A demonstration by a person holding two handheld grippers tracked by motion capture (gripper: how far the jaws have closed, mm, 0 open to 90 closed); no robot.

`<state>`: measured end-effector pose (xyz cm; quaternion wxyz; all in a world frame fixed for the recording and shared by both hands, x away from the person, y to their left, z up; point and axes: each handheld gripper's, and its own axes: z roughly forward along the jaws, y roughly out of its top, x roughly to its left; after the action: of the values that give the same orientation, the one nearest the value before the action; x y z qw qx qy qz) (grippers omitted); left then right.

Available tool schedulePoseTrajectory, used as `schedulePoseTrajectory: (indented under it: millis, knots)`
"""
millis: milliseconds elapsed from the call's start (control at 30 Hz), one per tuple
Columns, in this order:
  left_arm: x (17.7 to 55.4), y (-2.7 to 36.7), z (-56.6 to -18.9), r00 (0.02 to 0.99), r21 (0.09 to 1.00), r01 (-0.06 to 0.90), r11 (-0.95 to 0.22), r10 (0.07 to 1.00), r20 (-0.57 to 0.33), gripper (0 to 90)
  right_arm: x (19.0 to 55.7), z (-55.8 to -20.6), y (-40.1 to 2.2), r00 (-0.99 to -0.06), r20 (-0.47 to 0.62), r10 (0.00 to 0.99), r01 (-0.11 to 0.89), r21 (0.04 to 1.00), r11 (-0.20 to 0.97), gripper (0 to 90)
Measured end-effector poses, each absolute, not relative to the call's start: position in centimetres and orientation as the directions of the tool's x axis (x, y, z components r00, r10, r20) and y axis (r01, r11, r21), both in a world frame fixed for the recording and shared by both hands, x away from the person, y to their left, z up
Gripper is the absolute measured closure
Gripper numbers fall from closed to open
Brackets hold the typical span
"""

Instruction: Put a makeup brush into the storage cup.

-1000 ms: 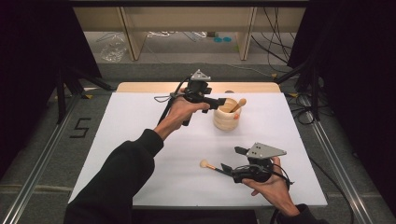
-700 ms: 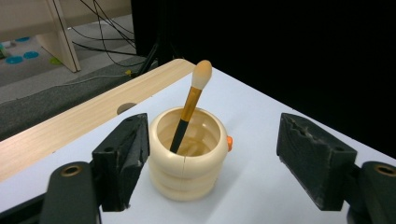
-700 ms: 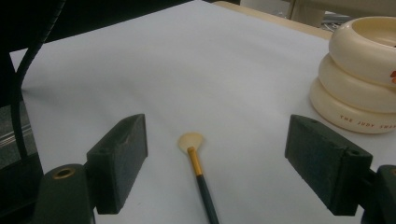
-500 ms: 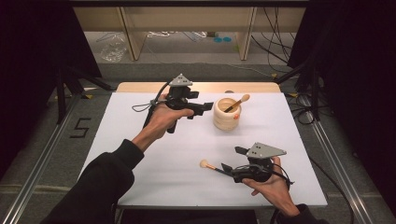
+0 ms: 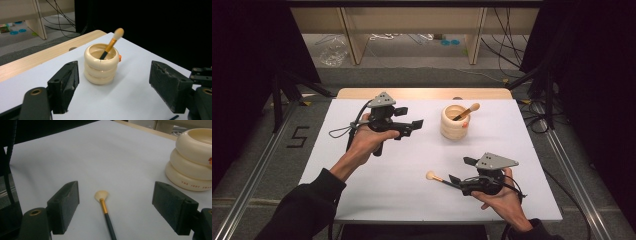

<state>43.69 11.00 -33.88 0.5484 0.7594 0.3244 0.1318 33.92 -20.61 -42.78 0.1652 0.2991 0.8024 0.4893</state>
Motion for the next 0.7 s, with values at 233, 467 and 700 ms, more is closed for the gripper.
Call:
schedulePoseTrajectory:
  millis: [233, 467, 700]
  knots:
    - [42.1, 12.1, -35.1, 0.754, 0.92, 0.339, -0.198, 0.642, -0.14, 23.9, 33.9, -42.8, -20.6, -0.766, 0.026, 0.642, 0.317, 0.885, 0.342, 22.9]
    - [40.4, 12.9, -36.4, 0.757, 0.918, 0.339, -0.207, 0.639, -0.135, 22.1, 34.0, -42.8, -20.7, -0.765, 0.026, 0.644, 0.317, 0.886, 0.34, 22.9]
    - [39.1, 14.1, -37.6, 0.757, 0.917, 0.329, -0.224, 0.643, -0.114, 21.0, 33.9, -42.8, -20.6, -0.766, 0.026, 0.643, 0.319, 0.883, 0.344, 22.9]
